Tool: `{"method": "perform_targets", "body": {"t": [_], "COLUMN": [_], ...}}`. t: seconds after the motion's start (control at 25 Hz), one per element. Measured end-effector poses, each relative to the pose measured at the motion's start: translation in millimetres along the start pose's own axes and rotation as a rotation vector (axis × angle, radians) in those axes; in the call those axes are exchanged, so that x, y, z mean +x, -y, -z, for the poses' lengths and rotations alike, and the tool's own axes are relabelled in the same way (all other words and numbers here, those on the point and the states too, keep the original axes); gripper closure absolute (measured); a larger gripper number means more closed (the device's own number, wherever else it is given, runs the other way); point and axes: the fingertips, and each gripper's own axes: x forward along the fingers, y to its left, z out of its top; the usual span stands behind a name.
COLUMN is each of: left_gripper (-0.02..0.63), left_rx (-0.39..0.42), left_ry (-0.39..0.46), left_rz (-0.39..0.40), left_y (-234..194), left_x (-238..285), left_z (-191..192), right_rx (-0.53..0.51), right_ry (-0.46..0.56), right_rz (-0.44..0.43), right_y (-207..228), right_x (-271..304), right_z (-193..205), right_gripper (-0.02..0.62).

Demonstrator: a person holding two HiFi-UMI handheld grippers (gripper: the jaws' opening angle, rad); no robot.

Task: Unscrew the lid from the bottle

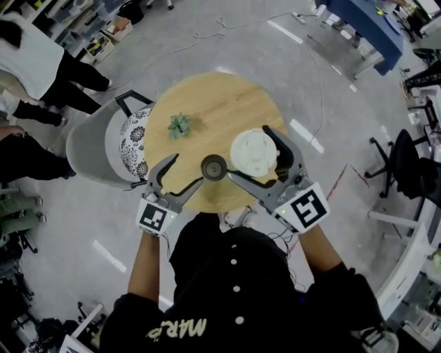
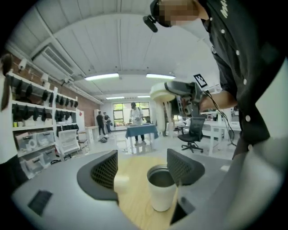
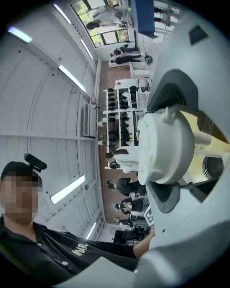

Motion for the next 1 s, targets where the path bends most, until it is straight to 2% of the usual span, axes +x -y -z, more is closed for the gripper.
{"method": "perform_targets", "body": {"t": [0.04, 0.16, 0.28, 0.4, 0.6, 0.8, 1.0], "left_gripper": [0.287, 0.456, 0.593, 0.601, 0.603, 0.601, 0.601], "left_rx": [-0.005, -0.013, -0.067, -0.137, -0.094, -0.068, -0.073], "left_ry": [0.013, 0.066, 0.124, 0.181, 0.184, 0.2, 0.195], "left_rz": [-0.047, -0.188, -0.302, -0.382, -0.512, -0.608, -0.635], "left_y": [-3.8, -14.1, -23.1, -32.7, -42.8, -46.2, -48.3], "left_x": [-5.9, -23.9, -40.4, -53.7, -74.8, -95.6, -109.9], "left_z": [-16.7, -65.5, -106.9, -144.4, -183.8, -196.6, -193.8], "right_rx": [-0.003, -0.026, -0.026, -0.053, -0.07, -0.073, -0.05], "right_ry": [0.015, 0.07, 0.09, 0.114, 0.134, 0.144, 0.151], "right_rz": [0.03, 0.103, 0.171, 0.201, 0.246, 0.297, 0.332], "right_y": [6.2, 22.9, 34.0, 38.0, 46.3, 52.4, 56.2], "right_x": [-4.9, -20.6, -35.6, -45.0, -62.9, -83.1, -95.8], "right_z": [-5.6, -24.2, -39.9, -54.4, -70.9, -75.5, -76.7], "right_gripper": [0.124, 0.123, 0.123, 0.123, 0.123, 0.123, 0.123]}}
